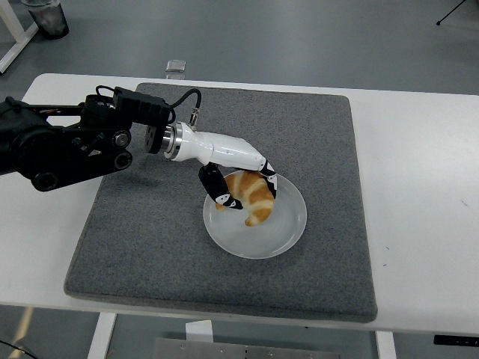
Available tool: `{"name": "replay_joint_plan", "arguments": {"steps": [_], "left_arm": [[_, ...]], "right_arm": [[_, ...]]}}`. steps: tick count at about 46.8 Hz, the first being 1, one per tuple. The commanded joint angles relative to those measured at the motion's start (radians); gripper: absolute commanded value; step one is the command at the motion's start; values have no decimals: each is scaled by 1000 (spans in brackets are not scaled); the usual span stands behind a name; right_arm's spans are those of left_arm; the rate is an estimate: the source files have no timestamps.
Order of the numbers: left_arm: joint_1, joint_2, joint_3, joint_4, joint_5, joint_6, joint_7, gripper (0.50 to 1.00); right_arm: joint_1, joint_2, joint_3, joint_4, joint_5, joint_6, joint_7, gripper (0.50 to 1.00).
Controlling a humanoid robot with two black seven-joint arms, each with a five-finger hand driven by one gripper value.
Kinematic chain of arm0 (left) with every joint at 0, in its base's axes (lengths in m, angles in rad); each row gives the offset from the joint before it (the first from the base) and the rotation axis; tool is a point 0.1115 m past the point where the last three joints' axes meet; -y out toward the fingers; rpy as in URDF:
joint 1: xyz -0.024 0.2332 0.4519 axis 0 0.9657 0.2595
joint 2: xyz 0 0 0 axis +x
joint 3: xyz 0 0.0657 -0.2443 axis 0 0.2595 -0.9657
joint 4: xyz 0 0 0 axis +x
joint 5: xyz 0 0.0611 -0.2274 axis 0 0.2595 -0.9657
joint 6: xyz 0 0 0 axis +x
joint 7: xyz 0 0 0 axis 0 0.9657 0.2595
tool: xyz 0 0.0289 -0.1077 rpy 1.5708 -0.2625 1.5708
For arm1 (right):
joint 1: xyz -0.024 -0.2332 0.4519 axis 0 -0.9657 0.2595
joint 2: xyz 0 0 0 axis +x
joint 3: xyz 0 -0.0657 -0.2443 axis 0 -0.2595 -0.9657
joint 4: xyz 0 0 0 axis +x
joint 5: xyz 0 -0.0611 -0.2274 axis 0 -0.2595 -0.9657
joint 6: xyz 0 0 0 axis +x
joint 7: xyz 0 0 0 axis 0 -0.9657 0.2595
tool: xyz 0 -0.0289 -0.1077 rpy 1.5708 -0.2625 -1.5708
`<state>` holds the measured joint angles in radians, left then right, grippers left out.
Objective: Place the bread on the plate
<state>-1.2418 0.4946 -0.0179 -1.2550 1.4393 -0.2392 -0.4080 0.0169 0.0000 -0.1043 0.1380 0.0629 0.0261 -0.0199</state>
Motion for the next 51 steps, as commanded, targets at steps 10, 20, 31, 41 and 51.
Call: {"name": "replay_joint_plan", "arguments": {"steps": [10, 20, 31, 41, 51], "left_arm": [[2, -13, 18, 13, 4, 6, 0, 500], [12, -15, 24, 29, 21, 8, 0, 500], [15, -42, 26, 39, 49, 29, 0, 500], [15, -57, 26, 46, 69, 31, 2, 500], [27, -84, 32, 80, 82, 35, 2, 500]], "right_arm": [[0, 0, 0, 0, 0, 0, 0, 952], [0, 0, 0, 0, 0, 0, 0, 952], [0, 0, 0, 0, 0, 0, 0, 952], [0, 0, 0, 2, 0, 0, 0, 952], [0, 0, 0, 0, 0, 0, 0, 952]]}}
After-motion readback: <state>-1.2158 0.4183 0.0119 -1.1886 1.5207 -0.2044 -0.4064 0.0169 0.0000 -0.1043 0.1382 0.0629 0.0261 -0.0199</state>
